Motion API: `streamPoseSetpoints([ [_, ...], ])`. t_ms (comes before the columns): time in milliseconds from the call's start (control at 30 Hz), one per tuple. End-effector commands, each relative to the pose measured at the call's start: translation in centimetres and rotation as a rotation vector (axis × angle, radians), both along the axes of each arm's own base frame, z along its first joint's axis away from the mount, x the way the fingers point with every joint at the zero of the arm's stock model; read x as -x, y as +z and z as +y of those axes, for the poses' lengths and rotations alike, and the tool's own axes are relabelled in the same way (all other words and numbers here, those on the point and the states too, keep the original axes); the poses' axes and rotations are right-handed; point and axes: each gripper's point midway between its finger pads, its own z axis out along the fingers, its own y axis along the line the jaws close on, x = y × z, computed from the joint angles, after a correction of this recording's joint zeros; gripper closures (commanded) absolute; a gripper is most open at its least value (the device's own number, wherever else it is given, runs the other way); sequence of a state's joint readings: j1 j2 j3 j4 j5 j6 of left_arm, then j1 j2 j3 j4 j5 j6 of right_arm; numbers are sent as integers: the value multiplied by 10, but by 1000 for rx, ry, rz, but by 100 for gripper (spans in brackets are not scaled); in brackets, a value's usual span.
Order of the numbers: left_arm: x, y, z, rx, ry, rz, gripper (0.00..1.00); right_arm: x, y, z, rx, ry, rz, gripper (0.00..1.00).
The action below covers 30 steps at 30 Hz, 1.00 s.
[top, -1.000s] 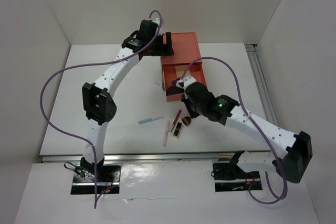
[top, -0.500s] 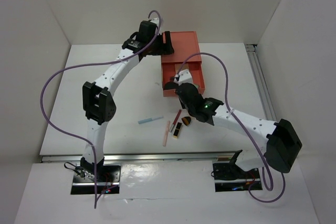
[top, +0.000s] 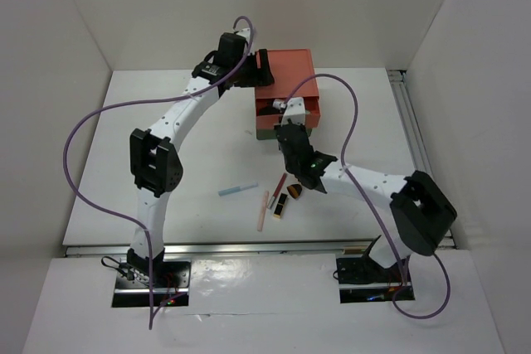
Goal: Organize the makeup
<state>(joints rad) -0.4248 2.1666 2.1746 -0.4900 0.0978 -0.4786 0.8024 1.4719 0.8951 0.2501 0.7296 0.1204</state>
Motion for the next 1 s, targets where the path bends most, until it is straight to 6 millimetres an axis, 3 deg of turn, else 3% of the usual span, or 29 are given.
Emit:
streamPoseSetpoints([
  [0,21,-58,-8,-42,-64,163,21,-43,45,-5,-141,-107,-170,81],
  [33,21,-58,-8,-42,-64,163,21,-51,33,-3,-120,-107,-158,81],
  [100,21,-58,-8,-42,-64,163,23,-65,33,-14,-142,-173,-196,81],
  [200,25,-56,-11,-30,-82,169,23,-75,34,-15,-192,-201,-231,80],
  [267,26,-56,-12,-25,-90,171,24,-80,45,-18,-259,-218,-271,73],
  [333,27,-50,-12,-20,-90,161,25,-84,48,-19,-322,-220,-280,57],
  [467,28,-48,-7,-38,-78,151,25,-91,51,-21,-348,-219,-261,48],
  [533,27,-48,-5,-45,-68,148,25,-89,38,-20,-295,-214,-201,46],
  [567,27,-48,-5,-45,-68,148,25,-88,38,-19,-296,-206,-182,39],
  [600,29,-47,-4,-45,-68,148,25,-81,25,-23,-252,-213,-118,38],
  [667,29,-47,-4,-45,-68,148,25,-73,20,-21,-280,-202,-61,36],
  [700,30,-50,-4,-48,-68,157,25,-66,3,-29,-242,-208,0,35],
  [833,30,-50,-4,-48,-68,157,25,-47,-18,-28,-264,-162,72,29],
  [967,32,-49,-3,-48,-68,157,25,-52,-23,-24,-265,-170,80,27],
])
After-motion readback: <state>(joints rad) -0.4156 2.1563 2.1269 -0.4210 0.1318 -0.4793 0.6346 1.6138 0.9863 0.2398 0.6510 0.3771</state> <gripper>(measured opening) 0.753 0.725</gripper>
